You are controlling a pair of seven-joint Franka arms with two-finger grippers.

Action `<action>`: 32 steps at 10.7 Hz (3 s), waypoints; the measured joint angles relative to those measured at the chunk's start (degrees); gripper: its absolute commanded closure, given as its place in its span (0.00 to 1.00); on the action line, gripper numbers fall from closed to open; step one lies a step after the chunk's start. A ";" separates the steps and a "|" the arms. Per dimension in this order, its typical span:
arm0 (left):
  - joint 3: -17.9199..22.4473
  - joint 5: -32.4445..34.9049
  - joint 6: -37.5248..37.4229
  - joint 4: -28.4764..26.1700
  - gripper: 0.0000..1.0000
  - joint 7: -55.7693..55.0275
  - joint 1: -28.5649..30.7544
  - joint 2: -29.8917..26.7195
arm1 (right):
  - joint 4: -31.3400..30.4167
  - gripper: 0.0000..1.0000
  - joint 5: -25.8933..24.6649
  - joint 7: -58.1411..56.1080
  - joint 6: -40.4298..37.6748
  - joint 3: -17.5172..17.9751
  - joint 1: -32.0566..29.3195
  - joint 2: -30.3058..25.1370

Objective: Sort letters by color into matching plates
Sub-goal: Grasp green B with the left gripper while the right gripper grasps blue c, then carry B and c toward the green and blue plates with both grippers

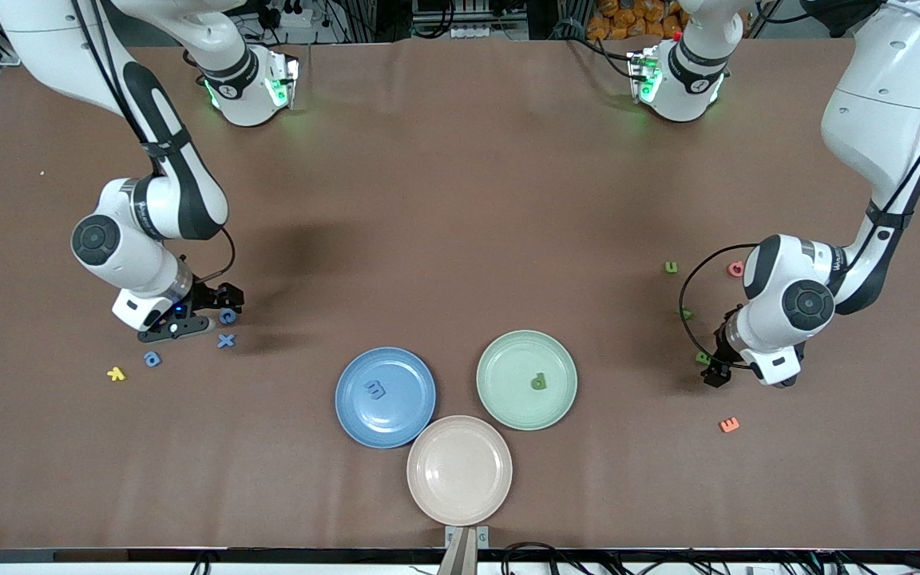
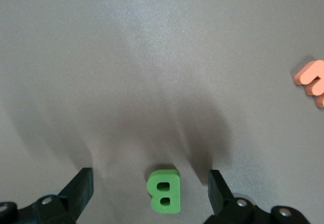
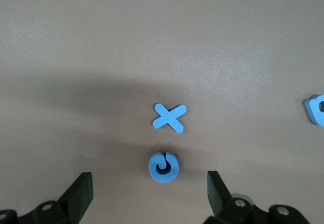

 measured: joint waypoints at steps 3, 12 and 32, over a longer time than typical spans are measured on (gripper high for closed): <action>-0.08 0.00 0.09 -0.01 0.00 -0.81 -0.43 0.20 | -0.68 0.00 0.00 0.27 0.21 -0.12 0.11 -0.09; -0.29 0.01 1.73 -0.16 1.00 -1.98 -0.81 -0.22 | -1.94 0.12 0.00 0.48 6.86 -0.21 0.03 4.47; -11.47 2.14 9.88 6.05 1.00 -1.61 -13.17 -0.02 | 0.59 0.74 0.01 0.48 5.74 -0.20 0.04 5.49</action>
